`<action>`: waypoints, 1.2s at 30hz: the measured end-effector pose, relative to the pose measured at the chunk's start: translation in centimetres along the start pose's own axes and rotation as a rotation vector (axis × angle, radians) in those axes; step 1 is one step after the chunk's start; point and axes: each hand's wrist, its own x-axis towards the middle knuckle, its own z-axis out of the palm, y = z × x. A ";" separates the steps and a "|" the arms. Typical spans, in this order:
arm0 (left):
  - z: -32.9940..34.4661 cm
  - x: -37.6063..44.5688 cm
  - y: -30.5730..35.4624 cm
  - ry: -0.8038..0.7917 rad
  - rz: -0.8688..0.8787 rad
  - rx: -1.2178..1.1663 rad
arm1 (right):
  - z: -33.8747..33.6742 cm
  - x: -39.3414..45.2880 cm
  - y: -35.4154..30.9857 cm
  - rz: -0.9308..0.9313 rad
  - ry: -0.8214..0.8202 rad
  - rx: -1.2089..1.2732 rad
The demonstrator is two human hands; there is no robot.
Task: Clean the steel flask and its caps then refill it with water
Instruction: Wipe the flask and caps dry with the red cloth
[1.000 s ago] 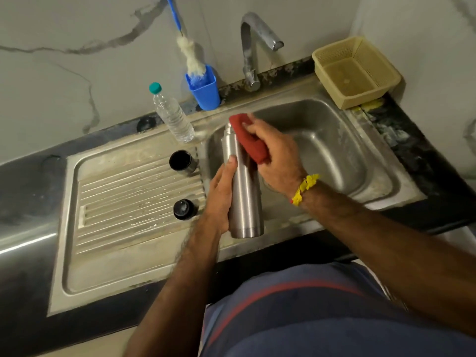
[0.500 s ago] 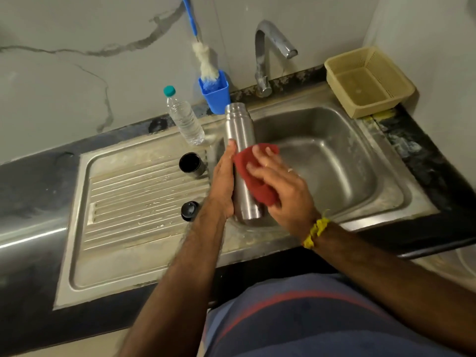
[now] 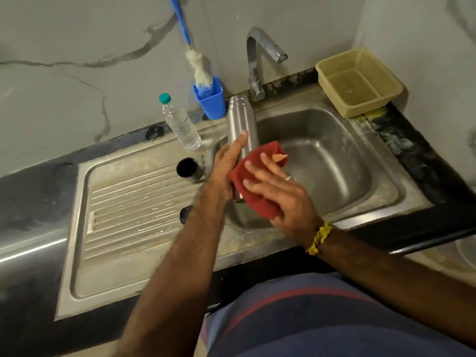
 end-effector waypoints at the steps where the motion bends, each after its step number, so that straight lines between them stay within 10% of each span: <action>1: -0.2 0.4 0.2 0.045 0.037 -0.009 | -0.2 -0.5 0.1 -0.068 -0.039 0.001; 12: 0.1 1.0 0.8 0.143 0.128 -0.111 | -0.9 -0.2 1.7 0.137 0.136 0.111; 36: 0.0 -3.3 -2.4 0.045 0.088 -0.043 | 0.2 2.8 1.1 0.082 -0.004 -0.103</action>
